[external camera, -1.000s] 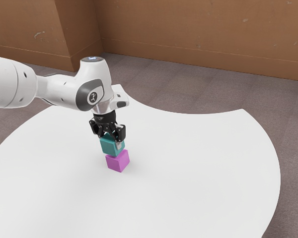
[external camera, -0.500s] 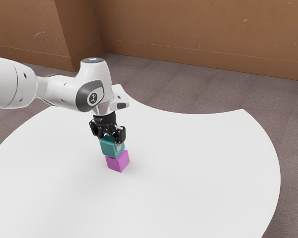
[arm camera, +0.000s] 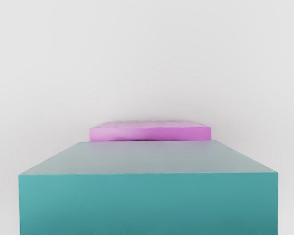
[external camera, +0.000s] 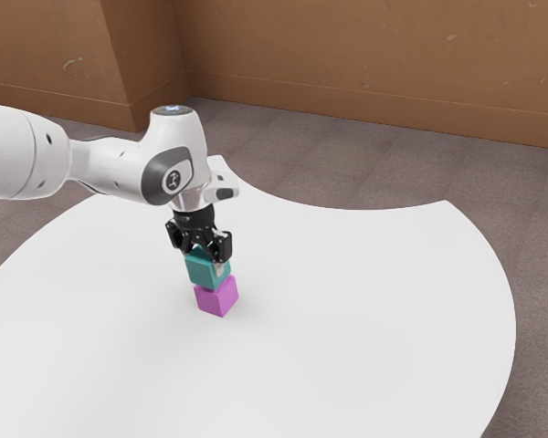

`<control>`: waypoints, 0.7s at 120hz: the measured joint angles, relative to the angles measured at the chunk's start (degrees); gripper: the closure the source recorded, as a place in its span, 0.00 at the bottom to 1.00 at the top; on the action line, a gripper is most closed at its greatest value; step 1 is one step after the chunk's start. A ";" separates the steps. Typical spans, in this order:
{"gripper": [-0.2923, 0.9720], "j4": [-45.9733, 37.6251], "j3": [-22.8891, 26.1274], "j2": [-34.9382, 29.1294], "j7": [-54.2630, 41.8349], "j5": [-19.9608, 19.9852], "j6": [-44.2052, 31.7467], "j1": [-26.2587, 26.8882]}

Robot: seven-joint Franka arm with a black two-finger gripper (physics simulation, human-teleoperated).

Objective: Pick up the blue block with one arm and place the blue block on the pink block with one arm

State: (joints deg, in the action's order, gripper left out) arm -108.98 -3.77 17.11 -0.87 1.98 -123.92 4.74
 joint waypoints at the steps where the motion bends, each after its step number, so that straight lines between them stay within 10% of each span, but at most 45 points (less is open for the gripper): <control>1: 0.47 0.01 0.00 0.01 0.00 0.00 0.00 0.00; 84: 0.33 0.06 -0.01 -0.08 -0.48 0.36 -0.08 0.00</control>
State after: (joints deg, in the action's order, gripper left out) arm -108.92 -3.78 17.03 -1.35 2.34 -124.00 4.75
